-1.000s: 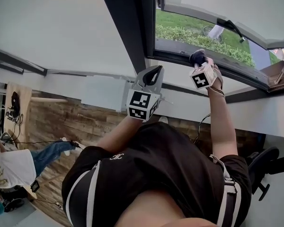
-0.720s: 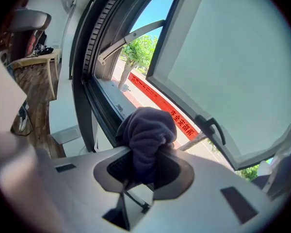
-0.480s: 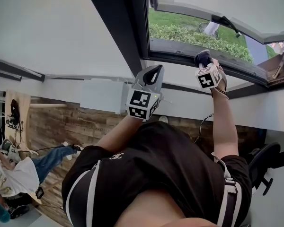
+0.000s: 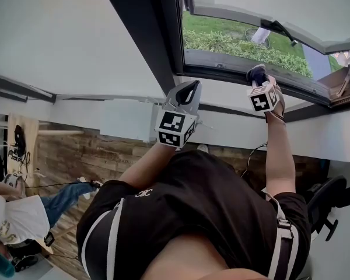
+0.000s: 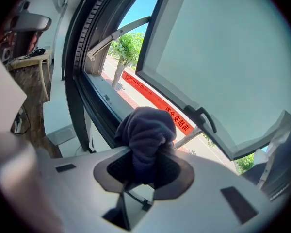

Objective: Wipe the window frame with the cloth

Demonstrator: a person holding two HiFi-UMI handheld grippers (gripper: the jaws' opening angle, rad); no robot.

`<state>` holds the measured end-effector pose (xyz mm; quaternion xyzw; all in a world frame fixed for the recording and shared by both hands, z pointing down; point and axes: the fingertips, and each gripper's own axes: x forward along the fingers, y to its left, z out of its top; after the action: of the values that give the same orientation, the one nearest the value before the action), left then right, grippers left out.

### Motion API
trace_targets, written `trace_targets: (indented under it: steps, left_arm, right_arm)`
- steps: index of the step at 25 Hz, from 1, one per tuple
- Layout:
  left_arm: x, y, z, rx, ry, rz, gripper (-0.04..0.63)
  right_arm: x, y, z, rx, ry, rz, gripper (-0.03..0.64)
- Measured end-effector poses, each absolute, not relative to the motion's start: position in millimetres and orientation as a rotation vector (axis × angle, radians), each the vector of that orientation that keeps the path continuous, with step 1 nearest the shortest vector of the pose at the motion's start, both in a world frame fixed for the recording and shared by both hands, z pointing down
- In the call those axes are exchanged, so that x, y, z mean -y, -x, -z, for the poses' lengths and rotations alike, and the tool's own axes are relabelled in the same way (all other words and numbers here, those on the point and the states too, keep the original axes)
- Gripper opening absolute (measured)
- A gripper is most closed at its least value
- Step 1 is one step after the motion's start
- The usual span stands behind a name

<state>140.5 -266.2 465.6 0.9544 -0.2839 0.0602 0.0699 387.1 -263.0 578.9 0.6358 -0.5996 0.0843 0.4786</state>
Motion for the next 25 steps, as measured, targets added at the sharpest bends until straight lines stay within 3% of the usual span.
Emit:
trace_targets:
  steps: [12,25]
  left_arm:
    - [253,-166,-462,0.768,-2.907,-0.170,0.009]
    - [240,-195,-455,0.636,-2.954,-0.159,0.009]
  right_arm:
    - [256,-388,-560,1.692,-1.912,-0.295,0.100]
    - [171,-337,-450,2.070,-2.457,-0.083,0.098]
